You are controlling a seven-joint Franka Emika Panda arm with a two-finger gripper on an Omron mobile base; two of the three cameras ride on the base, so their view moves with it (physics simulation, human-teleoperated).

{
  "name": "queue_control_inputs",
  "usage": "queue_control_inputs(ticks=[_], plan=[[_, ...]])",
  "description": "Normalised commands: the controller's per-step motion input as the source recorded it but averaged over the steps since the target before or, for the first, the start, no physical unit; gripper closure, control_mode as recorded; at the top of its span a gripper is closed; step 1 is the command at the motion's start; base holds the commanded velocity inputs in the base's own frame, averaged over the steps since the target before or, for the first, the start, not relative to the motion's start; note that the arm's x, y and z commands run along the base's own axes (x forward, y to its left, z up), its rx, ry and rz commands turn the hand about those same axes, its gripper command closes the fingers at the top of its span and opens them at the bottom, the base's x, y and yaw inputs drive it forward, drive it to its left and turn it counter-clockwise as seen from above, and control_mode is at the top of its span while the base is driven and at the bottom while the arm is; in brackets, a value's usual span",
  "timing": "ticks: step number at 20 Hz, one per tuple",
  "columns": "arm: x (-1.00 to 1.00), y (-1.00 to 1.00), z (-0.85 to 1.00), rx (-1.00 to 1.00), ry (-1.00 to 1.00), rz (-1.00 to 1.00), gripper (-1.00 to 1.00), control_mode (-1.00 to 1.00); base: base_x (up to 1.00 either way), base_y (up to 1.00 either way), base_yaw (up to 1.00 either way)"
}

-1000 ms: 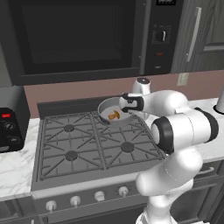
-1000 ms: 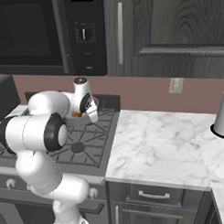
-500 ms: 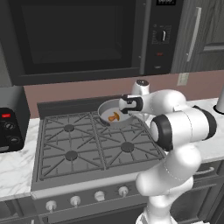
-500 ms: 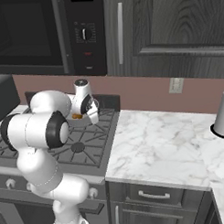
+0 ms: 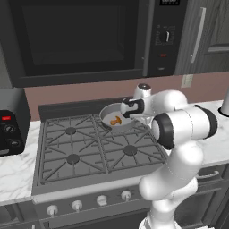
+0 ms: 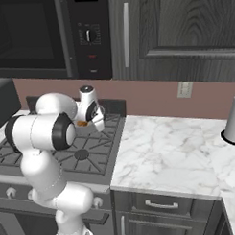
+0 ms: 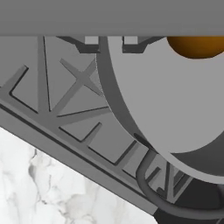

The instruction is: Turn on the sink faucet. Then move the mushroom from the counter to the sink. Turn off the sink. Move the vegetable from the sink to the pot next to the stove. Finally move the pot to the rear right burner.

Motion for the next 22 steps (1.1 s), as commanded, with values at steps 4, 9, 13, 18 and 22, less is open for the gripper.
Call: queue_control_inputs(ticks=[4, 9, 13, 18, 22], plan=[[0.19, 0.0, -0.09, 0.0, 0.0, 0.0, 1.0, -1.0, 0.0, 0.0, 0.0], [0.16, 0.0, -0.08, 0.0, 0.0, 0.0, 1.0, -1.0, 0.0, 0.0, 0.0], [0.13, 0.0, -0.09, 0.0, 0.0, 0.0, 1.0, -1.0, 0.0, 0.0, 0.0], [0.12, 0.0, -0.1, 0.0, 0.01, 0.0, 1.0, -1.0, 0.0, 0.0, 0.0], [0.12, 0.0, -0.11, 0.0, 0.01, 0.0, 1.0, -1.0, 0.0, 0.0, 0.0]])
